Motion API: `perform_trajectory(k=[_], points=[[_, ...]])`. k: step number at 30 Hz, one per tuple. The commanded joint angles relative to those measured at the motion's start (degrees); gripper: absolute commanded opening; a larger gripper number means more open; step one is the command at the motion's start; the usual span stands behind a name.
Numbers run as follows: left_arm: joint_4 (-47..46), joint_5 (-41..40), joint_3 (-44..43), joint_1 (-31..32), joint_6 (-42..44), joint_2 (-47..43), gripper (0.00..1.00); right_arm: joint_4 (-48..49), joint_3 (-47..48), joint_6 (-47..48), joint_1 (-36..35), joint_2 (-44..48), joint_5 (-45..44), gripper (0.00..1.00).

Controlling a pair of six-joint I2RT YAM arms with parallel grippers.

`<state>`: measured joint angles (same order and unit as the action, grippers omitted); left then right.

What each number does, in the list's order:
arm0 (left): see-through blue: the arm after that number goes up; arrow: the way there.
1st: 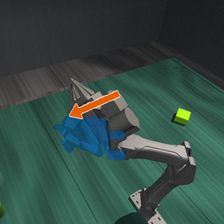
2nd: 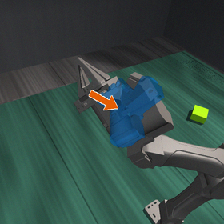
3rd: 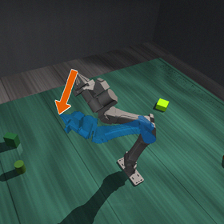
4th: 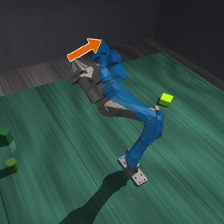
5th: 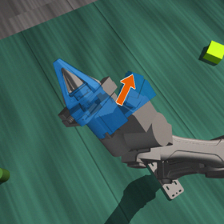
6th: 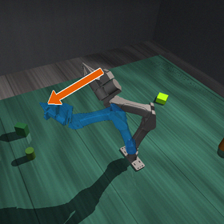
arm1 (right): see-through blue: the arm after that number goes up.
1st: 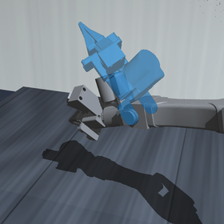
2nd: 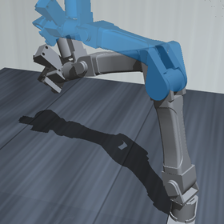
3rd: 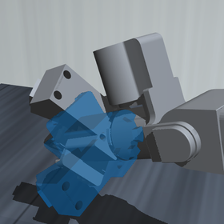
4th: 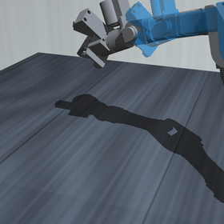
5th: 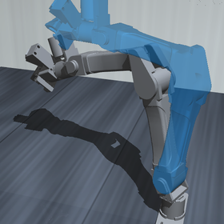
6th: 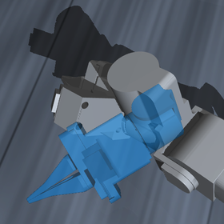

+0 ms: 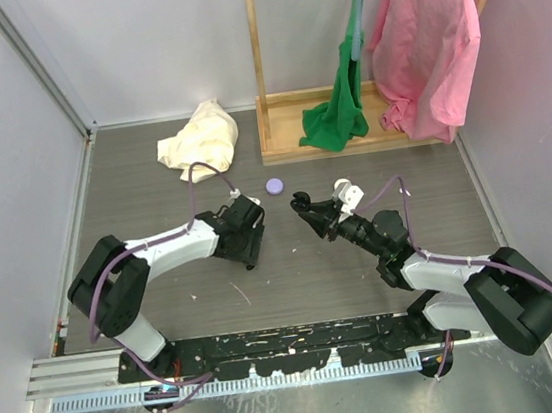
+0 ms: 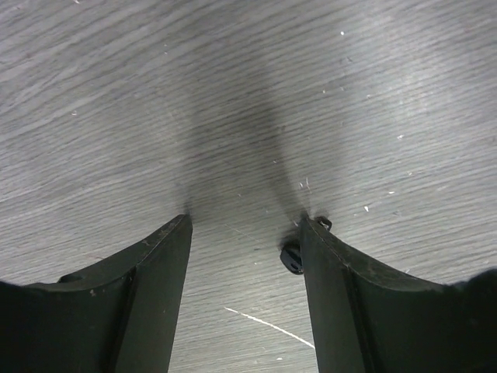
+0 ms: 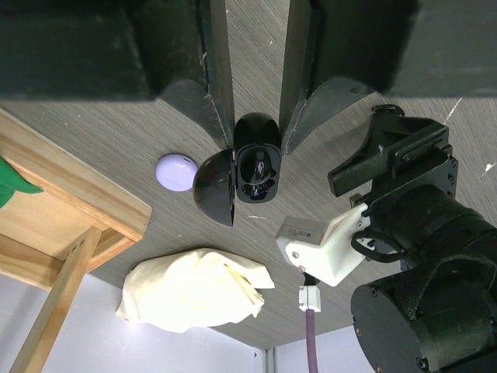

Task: Insert the wireless bluetooth earbuds into the charging case
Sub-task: Pick up the earbud from the center of the board.

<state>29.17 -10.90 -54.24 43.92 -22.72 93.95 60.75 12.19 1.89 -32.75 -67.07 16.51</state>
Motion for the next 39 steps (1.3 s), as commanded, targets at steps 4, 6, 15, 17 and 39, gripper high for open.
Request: perform_trajectory(k=[4,6,15,17,39], points=[[0.4,1.5,-1.4,3.3,2.7,0.1,0.59,2.5,0.9,0.9,0.3,1.5,-0.7,0.01],[0.6,2.4,-1.8,4.3,3.6,0.2,0.59,2.5,0.9,1.0,0.3,1.6,-0.8,0.01],[3.9,1.9,1.1,5.3,2.3,-4.3,0.58,2.4,1.0,1.0,0.3,1.7,-0.8,0.01],[3.7,1.5,1.8,5.2,1.2,-6.7,0.58,2.4,0.9,1.0,0.3,1.6,-0.8,0.01],[-0.4,0.5,5.3,4.0,-5.2,-5.5,0.6,2.1,1.0,1.2,0.3,1.7,-0.8,0.01]])
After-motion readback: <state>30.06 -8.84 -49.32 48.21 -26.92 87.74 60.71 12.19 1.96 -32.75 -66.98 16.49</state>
